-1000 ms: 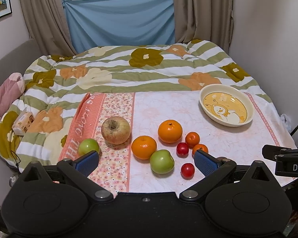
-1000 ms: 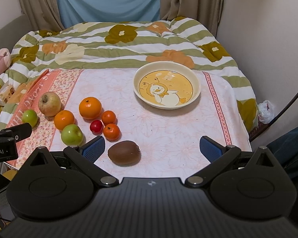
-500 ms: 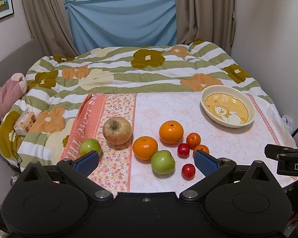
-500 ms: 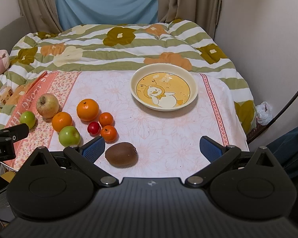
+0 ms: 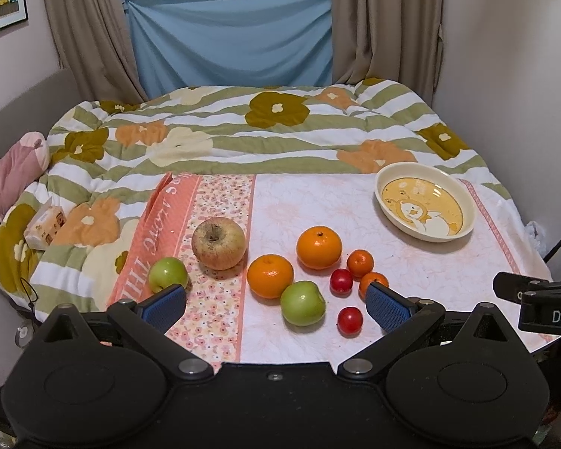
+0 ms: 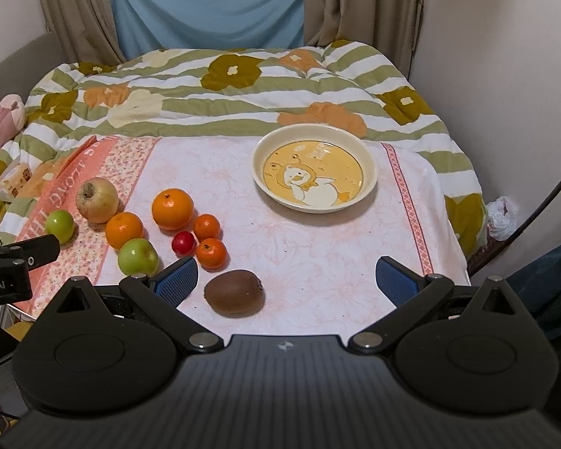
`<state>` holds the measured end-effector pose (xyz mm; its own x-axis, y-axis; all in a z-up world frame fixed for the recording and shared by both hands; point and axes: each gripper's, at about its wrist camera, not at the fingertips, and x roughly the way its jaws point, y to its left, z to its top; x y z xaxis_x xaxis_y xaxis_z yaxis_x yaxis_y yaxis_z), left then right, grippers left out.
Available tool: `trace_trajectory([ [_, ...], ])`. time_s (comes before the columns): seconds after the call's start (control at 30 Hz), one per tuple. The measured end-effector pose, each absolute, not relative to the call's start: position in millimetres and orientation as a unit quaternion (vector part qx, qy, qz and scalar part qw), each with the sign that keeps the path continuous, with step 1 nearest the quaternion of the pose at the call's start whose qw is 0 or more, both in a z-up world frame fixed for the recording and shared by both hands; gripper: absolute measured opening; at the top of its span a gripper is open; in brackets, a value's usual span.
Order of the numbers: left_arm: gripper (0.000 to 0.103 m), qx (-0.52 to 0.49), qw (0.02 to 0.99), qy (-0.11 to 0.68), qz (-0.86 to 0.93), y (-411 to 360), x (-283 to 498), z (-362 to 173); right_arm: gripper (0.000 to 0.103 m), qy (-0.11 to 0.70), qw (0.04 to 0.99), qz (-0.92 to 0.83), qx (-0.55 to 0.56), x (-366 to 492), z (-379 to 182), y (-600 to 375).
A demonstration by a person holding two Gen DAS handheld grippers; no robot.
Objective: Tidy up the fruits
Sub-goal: 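Reach the left tool to the green apple while the right tool reaches the kiwi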
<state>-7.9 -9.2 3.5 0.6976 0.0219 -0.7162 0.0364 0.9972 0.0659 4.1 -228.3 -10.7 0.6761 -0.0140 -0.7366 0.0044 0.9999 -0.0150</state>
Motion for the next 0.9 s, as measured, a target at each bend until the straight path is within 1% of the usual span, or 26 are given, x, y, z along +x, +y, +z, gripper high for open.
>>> trace_trajectory([
  [0.13,0.103,0.048,0.92,0.388,-0.015,-4,-8,-2,0.103,0.403,0.915,-0.003,-0.004,2,-15,-224],
  [0.27,0.103,0.037,0.916,0.398,-0.033,5,0,-13,0.103,0.407,0.913,-0.008,-0.001,1,-22,-219],
  [0.47,0.102,0.027,0.905,0.42,-0.061,8,17,-39,0.103,0.417,0.909,-0.006,-0.014,5,-47,-219],
  [0.63,0.1,-0.002,0.899,0.436,-0.044,4,33,-60,0.103,0.435,0.899,0.031,-0.039,17,-75,-215],
  [0.67,0.096,-0.006,0.897,0.44,-0.04,3,38,-64,0.103,0.44,0.896,0.041,-0.046,21,-82,-213],
  [0.73,0.092,-0.021,0.89,0.454,-0.028,2,48,-73,0.103,0.454,0.887,0.063,-0.055,29,-96,-211],
  [0.9,0.091,-0.042,0.882,0.469,-0.007,-3,66,-91,0.103,0.462,0.88,0.1,-0.053,49,-123,-209],
])
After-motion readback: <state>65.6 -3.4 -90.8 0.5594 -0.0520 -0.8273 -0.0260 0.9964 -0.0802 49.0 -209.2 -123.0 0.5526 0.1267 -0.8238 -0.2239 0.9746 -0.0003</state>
